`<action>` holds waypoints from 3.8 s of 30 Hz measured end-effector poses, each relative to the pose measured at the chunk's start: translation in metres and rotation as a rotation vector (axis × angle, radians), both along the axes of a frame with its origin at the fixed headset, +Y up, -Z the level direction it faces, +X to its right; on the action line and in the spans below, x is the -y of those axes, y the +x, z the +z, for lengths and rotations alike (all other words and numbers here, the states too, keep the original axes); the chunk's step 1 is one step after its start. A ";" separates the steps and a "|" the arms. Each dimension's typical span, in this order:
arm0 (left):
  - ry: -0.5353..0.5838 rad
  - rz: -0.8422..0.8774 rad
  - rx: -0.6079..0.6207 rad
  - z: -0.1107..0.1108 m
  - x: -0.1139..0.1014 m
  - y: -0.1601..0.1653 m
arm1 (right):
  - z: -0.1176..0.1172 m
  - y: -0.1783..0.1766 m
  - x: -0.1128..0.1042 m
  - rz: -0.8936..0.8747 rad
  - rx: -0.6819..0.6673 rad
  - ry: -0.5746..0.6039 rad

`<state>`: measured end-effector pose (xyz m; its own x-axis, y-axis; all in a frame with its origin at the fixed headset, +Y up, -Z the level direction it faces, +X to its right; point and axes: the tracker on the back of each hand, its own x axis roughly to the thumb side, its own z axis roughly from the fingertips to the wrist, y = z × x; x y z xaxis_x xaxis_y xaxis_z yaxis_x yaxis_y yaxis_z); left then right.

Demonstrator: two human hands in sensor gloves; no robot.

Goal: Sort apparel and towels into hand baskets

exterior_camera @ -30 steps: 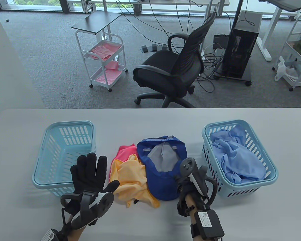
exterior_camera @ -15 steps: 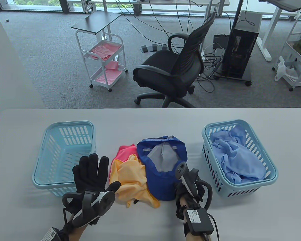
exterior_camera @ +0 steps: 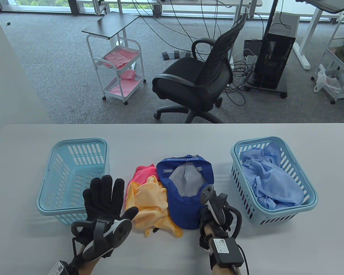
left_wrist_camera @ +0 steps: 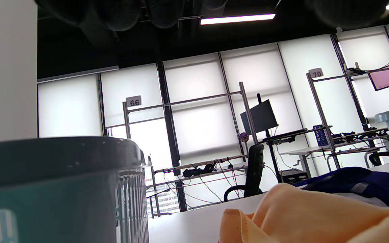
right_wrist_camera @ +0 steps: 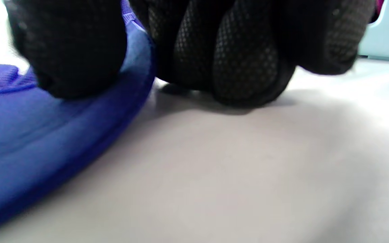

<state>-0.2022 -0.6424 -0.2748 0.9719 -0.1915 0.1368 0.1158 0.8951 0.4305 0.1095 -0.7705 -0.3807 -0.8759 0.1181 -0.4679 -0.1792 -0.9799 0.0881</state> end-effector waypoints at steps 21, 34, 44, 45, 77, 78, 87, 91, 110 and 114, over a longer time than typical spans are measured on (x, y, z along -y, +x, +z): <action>-0.012 0.000 -0.018 -0.003 0.001 -0.003 | 0.011 0.010 -0.026 -0.327 -0.052 0.163; -0.002 0.011 -0.017 -0.003 0.000 -0.005 | 0.053 -0.004 -0.120 -0.182 -0.236 0.692; 0.001 0.014 -0.018 -0.002 0.000 -0.005 | 0.072 0.058 -0.210 -0.124 -0.155 0.857; 0.000 0.014 -0.017 -0.003 0.000 -0.005 | 0.073 0.066 -0.215 -0.105 -0.142 0.860; -0.003 0.003 -0.020 -0.003 -0.001 -0.004 | 0.010 0.168 -0.171 0.290 0.177 0.395; -0.003 0.003 -0.021 -0.003 0.000 -0.004 | 0.009 0.170 -0.169 0.287 0.179 0.380; -0.019 0.010 -0.011 -0.003 0.001 -0.003 | 0.020 0.173 -0.173 0.177 0.217 0.283; -0.029 0.012 -0.004 -0.003 0.001 -0.002 | 0.026 0.160 -0.185 0.174 0.192 0.334; -0.070 0.000 0.004 -0.003 0.004 0.002 | 0.034 -0.010 -0.129 0.118 -0.376 0.386; -0.071 0.000 0.010 -0.003 0.004 0.002 | 0.031 -0.030 -0.081 0.101 -0.471 0.279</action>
